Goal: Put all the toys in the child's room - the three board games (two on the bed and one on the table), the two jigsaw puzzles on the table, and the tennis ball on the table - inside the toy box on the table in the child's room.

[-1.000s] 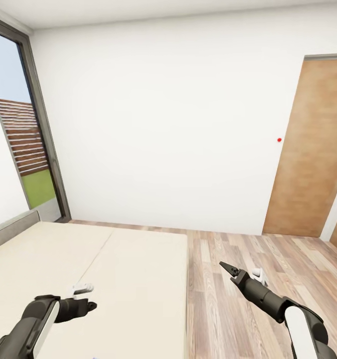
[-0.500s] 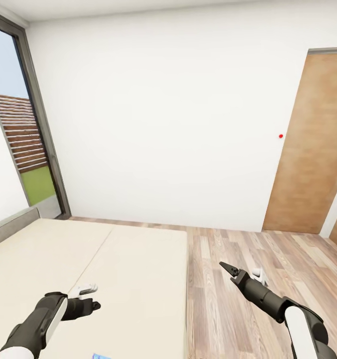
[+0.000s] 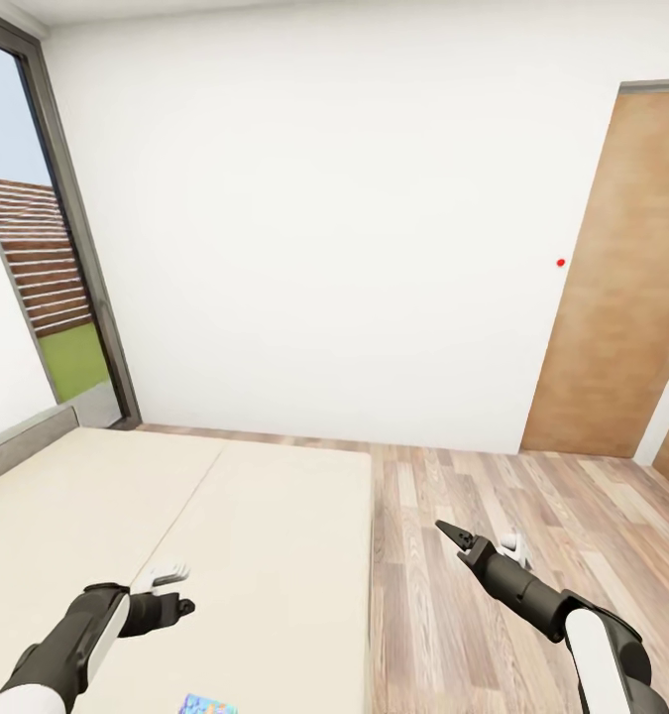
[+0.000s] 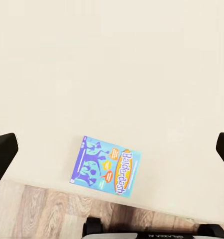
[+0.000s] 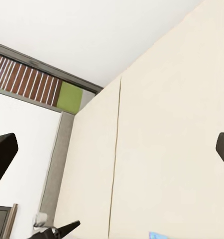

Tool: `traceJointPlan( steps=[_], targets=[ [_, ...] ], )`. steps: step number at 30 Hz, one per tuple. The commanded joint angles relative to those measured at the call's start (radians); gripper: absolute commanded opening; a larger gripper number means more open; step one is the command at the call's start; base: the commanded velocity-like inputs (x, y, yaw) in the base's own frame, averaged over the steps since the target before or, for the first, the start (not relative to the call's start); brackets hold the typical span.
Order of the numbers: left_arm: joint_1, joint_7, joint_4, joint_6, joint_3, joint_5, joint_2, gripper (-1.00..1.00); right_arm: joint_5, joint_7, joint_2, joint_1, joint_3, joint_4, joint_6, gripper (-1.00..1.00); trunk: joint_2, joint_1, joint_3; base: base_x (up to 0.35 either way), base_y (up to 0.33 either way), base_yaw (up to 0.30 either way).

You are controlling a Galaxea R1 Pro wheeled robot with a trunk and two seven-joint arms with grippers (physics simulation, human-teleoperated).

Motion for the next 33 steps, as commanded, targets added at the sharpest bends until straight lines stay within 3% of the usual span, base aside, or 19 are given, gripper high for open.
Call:
traceJointPlan(
  steps=[1, 17, 33],
  targets=[
    [-0.001, -0.002, 0.004, 0.004, 0.003, 0.004, 0.0, 1.0, 0.005, 0.007, 0.001, -0.001, -0.003, 0.0, 0.006, 1.0, -0.001, 0.0, -0.002, 0.0, 0.0, 0.0],
    [-0.002, -0.003, 0.025, -0.027, 0.0, -0.023, -0.005, 1.0, 0.004, 0.007, 0.001, -0.001, -0.003, 0.0, 0.007, 1.0, -0.001, 0.0, -0.028, 0.0, 0.0, 0.0],
    [-0.002, -0.01, 0.024, -0.031, -0.001, -0.025, -0.006, 1.0, 0.004, 0.007, 0.001, -0.001, -0.003, 0.001, 0.007, 1.0, -0.001, 0.0, -0.054, 0.0, 0.0, -0.004]
  ],
)
